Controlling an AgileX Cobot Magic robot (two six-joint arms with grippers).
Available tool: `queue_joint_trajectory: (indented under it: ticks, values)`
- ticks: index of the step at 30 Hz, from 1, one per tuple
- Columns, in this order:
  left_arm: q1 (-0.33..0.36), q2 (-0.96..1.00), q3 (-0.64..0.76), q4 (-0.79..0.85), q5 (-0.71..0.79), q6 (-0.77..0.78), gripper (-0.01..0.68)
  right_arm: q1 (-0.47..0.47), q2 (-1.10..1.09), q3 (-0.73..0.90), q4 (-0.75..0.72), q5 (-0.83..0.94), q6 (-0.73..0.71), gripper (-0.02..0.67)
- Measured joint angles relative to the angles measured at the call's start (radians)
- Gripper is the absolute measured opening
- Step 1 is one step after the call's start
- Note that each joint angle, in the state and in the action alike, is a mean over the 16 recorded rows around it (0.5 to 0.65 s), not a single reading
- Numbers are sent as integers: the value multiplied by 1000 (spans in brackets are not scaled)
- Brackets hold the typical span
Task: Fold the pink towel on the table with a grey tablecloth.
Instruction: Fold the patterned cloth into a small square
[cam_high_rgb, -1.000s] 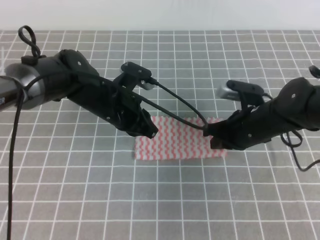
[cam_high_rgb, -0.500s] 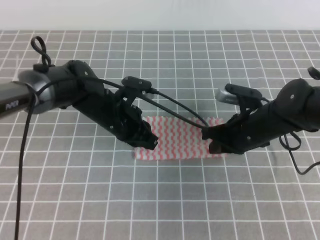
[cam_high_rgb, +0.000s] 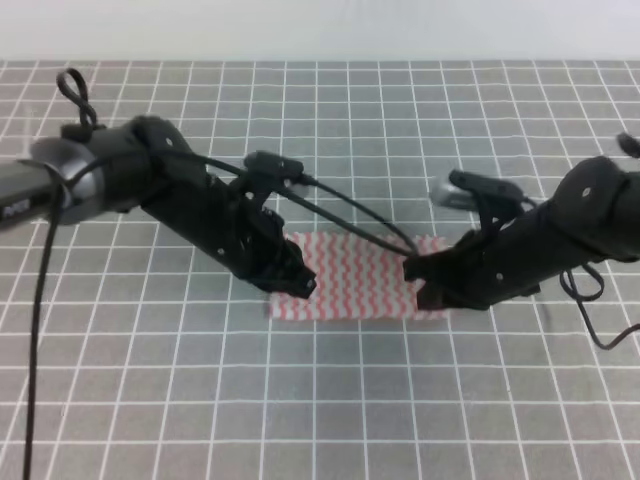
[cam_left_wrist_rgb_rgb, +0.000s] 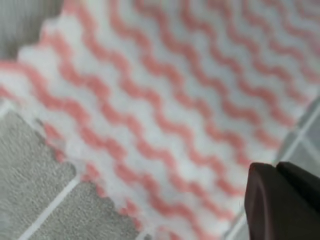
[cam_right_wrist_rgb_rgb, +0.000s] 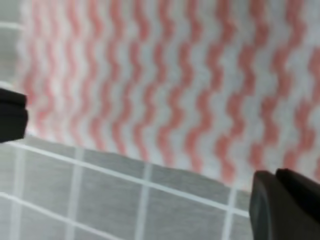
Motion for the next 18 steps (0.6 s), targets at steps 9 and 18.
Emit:
queue_joint_trajectory:
  ticks: [9,18]
  values:
    - [0,-26,-1,-1,-9,0,-1,6,-16,0,105,-1,-74,-12]
    - [5,-30,-1,0,-32,-10,-1,10,16,0,146,-3,-109,-15]
